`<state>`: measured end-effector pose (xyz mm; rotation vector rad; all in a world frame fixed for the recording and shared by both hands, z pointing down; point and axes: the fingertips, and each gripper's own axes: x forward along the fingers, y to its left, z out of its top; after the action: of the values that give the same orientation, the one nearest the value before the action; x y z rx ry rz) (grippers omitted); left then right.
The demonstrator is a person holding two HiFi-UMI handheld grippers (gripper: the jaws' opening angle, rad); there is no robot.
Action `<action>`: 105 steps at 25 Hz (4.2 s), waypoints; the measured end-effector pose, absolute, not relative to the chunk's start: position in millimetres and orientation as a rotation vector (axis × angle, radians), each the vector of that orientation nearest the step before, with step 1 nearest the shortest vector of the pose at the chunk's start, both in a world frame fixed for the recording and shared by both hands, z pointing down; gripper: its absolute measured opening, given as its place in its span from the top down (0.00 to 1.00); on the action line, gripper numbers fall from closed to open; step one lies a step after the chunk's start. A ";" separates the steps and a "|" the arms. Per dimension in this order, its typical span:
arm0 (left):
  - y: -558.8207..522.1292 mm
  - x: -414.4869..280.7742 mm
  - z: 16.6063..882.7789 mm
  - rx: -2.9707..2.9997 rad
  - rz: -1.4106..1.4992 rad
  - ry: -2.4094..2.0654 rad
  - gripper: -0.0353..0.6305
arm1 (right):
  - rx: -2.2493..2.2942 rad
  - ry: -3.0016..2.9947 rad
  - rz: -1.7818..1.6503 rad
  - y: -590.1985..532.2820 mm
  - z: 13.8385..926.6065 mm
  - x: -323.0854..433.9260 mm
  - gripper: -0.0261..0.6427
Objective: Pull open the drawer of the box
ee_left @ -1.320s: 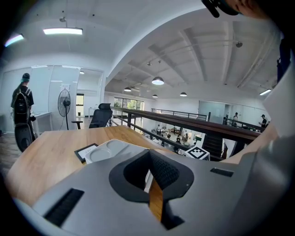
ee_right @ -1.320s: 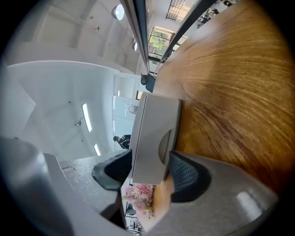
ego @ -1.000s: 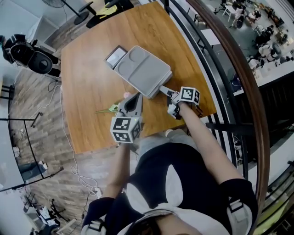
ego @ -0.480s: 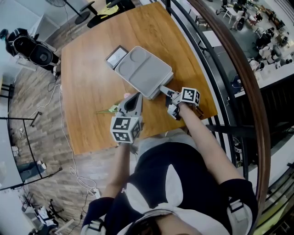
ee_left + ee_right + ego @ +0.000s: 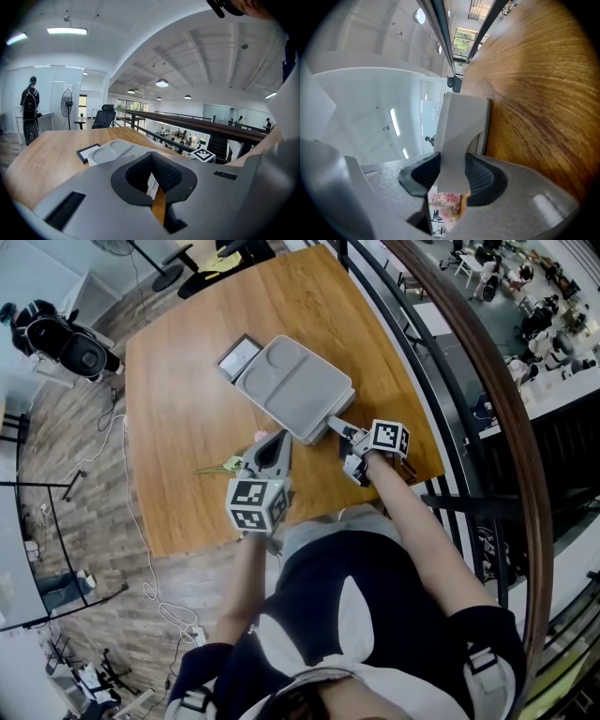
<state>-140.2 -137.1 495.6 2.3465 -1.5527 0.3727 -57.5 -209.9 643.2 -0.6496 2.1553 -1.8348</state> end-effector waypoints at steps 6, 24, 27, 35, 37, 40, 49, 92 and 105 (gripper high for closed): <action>-137.3 -144.4 488.5 2.346 0.391 -1.538 0.92 | -0.675 2.156 -1.856 -209.4 639.8 -58.8 0.72; -125.3 -129.6 472.7 2.372 0.430 -1.480 0.92 | -0.738 2.131 -1.887 -199.5 641.8 -48.1 0.72; -120.4 -127.2 476.7 2.371 0.433 -1.467 0.92 | -0.745 2.127 -1.890 -198.7 642.2 -47.8 0.72; -118.9 -129.7 480.6 2.359 0.415 -1.472 0.92 | -0.743 2.128 -1.892 -199.8 644.0 -47.8 0.72; -118.9 -130.8 479.2 2.360 0.413 -1.475 0.92 | -0.744 2.131 -1.895 -198.6 643.3 -47.8 0.72; -120.6 -131.3 476.8 2.362 0.406 -1.481 0.92 | -0.743 2.130 -1.899 -197.4 642.7 -46.7 0.72; -121.6 -131.5 475.5 2.362 0.404 -1.477 0.92 | -0.745 2.130 -1.902 -195.0 641.3 -43.9 0.72; -122.1 -122.3 480.0 2.363 0.384 -1.450 0.92 | -0.756 2.113 -1.918 -185.9 641.9 -31.3 0.72; -119.2 -122.5 481.7 2.362 0.383 -1.442 0.92 | -0.763 2.112 -1.920 -181.3 641.2 -27.0 0.73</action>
<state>-122.5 -119.2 481.7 2.3620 -1.4419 0.3830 -27.0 -181.3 641.2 -0.7634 2.1123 -1.9201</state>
